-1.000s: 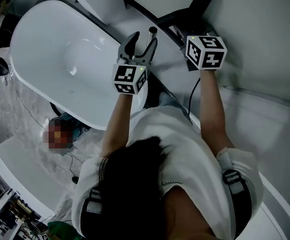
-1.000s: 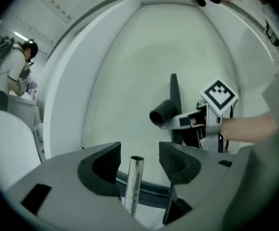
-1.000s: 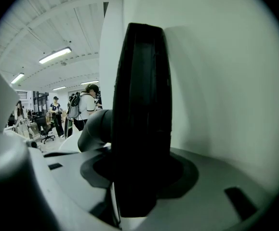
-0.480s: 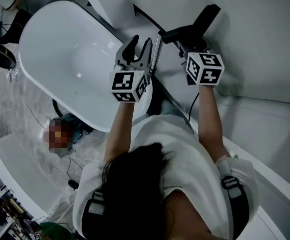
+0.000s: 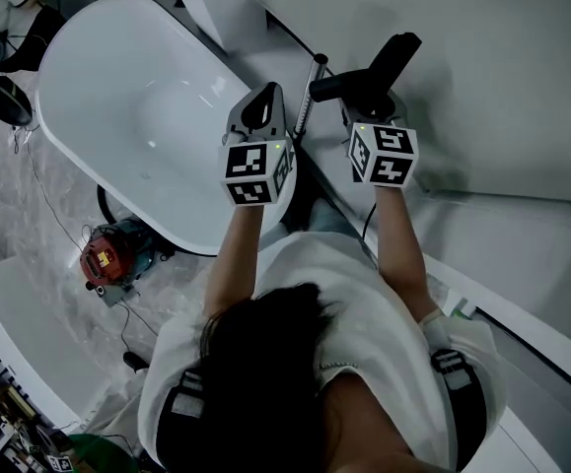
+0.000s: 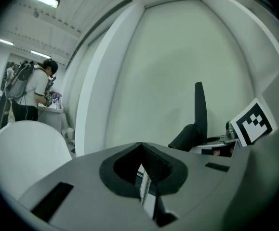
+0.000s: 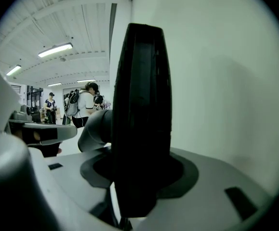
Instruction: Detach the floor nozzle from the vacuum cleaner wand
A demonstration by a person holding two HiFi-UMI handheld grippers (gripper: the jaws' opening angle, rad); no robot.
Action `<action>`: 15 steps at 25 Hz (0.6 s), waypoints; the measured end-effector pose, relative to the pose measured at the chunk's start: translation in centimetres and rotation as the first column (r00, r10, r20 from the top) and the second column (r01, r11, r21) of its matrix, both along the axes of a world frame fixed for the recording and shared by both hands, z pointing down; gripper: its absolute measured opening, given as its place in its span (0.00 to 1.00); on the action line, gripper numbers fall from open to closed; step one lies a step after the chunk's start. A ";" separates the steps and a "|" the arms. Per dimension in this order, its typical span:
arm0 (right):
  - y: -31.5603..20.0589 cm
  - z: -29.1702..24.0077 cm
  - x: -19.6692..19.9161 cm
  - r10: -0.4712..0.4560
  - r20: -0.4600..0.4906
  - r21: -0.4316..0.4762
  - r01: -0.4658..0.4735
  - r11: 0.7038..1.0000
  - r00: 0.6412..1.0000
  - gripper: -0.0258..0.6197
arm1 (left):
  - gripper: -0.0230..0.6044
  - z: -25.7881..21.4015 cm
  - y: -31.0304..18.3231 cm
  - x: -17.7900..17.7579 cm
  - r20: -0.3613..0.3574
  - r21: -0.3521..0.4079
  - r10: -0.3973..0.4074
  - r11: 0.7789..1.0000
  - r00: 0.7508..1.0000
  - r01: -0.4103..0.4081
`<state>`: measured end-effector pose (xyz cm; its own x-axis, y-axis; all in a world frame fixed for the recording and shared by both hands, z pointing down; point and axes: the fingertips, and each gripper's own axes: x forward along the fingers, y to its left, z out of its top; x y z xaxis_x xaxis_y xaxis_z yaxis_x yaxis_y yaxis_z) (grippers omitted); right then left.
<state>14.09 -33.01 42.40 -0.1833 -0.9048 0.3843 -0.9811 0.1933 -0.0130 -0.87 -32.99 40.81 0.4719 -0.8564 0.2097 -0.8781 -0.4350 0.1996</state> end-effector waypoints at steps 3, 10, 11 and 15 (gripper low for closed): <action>0.8 1.3 -0.8 0.006 -0.002 -0.001 -0.006 1.000 1.000 0.39 | 0.04 0.8 0.9 -0.2 -0.022 -0.024 -0.006 1.000 1.000 0.005; 1.6 1.9 -2.0 -0.005 0.005 -0.011 0.005 1.000 1.000 0.39 | 0.04 2.1 1.4 -1.0 0.036 -0.055 -0.019 0.998 0.999 0.021; 1.7 1.8 -2.1 -0.005 0.004 -0.012 0.005 1.000 1.000 0.39 | 0.04 2.1 1.4 -1.0 0.030 -0.067 -0.017 0.998 0.999 0.019; 1.8 1.0 -2.4 0.000 -0.007 -0.010 0.000 1.000 1.000 0.39 | 0.04 1.7 1.2 -1.2 0.011 -0.087 -0.029 0.996 1.000 0.030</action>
<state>11.68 -31.19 43.39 -0.1805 -0.9011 0.3942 -0.9812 0.1930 -0.0081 -2.08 -31.76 42.56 0.4444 -0.8480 0.2887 -0.8922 -0.3901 0.2275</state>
